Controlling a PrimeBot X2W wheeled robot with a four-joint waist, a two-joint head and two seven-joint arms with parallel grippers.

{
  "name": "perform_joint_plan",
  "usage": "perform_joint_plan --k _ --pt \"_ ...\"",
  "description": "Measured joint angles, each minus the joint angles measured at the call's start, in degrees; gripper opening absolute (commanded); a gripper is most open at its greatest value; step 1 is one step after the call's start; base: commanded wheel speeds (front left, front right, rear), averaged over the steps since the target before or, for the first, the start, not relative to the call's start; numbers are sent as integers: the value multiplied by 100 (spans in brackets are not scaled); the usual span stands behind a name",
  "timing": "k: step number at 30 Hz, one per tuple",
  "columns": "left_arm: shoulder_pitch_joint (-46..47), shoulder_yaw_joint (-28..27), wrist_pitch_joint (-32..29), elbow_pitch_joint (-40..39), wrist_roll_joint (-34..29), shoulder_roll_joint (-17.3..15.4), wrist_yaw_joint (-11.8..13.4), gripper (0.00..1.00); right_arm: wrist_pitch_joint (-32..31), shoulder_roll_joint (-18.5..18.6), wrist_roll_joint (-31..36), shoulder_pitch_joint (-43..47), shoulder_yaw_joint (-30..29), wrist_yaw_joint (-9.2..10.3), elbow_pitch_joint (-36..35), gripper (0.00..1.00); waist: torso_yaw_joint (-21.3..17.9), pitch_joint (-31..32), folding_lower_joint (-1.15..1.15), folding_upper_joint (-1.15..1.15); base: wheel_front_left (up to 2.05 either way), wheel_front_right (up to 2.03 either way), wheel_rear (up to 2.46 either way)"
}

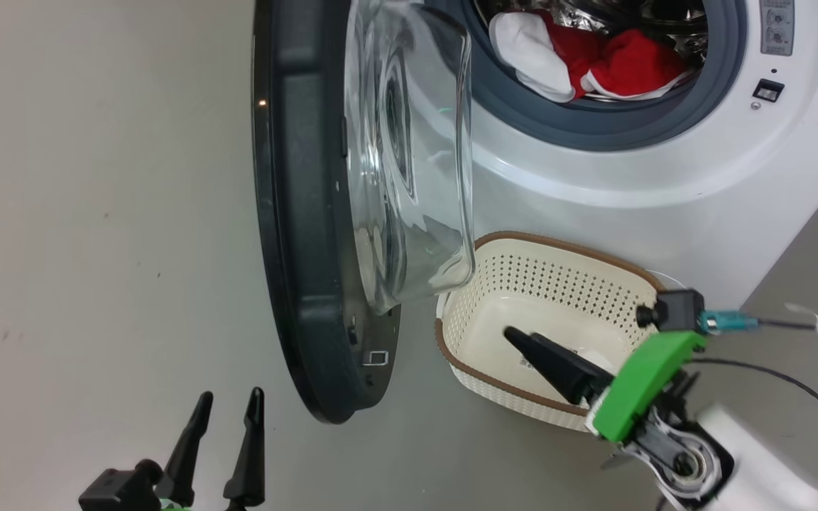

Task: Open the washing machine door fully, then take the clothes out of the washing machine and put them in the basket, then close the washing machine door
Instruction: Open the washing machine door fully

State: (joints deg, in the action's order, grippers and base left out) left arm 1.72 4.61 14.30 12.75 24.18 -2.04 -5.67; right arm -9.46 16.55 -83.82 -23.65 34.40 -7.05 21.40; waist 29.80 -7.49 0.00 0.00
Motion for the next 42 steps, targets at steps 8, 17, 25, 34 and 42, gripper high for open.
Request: perform_joint_plan --k 8,17,25,34,42 --pt "-1 -47 0 96 -21 0 -48 100 1248 187 797 263 359 0 488 100 -85 75 0 0 0 0 0" --pt "-2 -88 0 144 -75 -1 -90 100 2362 171 2005 217 532 -1 1169 100 -174 88 0 0 0 0 0" --pt "-2 -101 1 191 -77 0 -92 100 2380 -175 3779 335 -822 -1 769 100 -191 89 0 0 0 0 0" --pt "-2 -99 0 196 -76 -1 -99 100 2394 -679 5782 1078 -2085 -1 -177 100 -163 75 0 0 0 0 0" --pt "-2 -90 1 197 -76 -1 -100 100 2409 -1005 6604 1663 -2619 -4 -492 100 -131 74 0 0 0 0 0"
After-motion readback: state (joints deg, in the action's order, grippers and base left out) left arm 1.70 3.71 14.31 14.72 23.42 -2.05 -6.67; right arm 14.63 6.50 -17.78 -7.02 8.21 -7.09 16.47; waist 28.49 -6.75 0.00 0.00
